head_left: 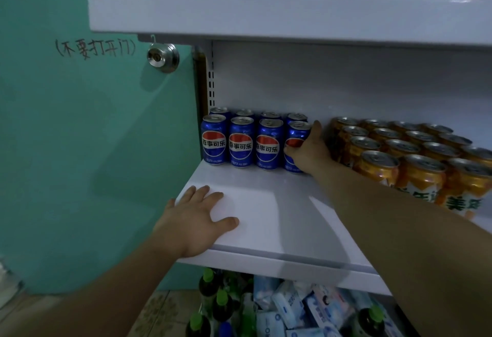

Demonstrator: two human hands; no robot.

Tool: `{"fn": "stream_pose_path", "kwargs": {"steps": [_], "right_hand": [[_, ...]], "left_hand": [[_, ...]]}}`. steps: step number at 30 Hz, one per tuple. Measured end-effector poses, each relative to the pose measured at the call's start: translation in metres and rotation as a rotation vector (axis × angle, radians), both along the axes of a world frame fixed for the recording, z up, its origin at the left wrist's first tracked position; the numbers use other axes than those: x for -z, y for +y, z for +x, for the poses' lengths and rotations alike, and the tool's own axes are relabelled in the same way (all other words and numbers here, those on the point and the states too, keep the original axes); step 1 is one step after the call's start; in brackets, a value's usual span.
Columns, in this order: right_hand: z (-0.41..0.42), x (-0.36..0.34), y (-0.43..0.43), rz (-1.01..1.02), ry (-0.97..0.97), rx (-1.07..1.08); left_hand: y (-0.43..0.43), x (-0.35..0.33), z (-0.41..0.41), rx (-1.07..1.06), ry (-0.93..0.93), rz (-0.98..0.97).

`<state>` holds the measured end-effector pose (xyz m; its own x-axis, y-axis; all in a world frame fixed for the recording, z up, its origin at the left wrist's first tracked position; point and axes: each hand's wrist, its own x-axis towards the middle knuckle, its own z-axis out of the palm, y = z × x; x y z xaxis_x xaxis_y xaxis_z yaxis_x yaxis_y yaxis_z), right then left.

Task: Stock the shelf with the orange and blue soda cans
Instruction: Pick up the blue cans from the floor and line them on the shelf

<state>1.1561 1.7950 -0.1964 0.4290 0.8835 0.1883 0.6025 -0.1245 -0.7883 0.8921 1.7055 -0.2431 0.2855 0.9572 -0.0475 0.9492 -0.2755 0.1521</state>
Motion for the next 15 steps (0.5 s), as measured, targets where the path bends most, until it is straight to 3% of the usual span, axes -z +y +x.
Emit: {"fn": "stream_pose_path", "kwargs": {"steps": [4,9,12,15], "right_hand": [[-0.009,-0.012,-0.030,-0.094,-0.092,-0.014],[-0.008,-0.047,-0.138,-0.195,-0.251,-0.248],[0.015,-0.060,-0.213,-0.297,-0.421,-0.172],[0.045,-0.061,-0.273,-0.312,-0.488,-0.108]], "left_hand": [[-0.001,-0.004,0.002,-0.006,-0.004,-0.016],[-0.009,-0.014,0.004,-0.018,0.016,-0.079],[-0.023,-0.023,0.021,-0.029,-0.017,-0.131],[-0.061,-0.032,0.065,0.127,-0.045,-0.193]]}}
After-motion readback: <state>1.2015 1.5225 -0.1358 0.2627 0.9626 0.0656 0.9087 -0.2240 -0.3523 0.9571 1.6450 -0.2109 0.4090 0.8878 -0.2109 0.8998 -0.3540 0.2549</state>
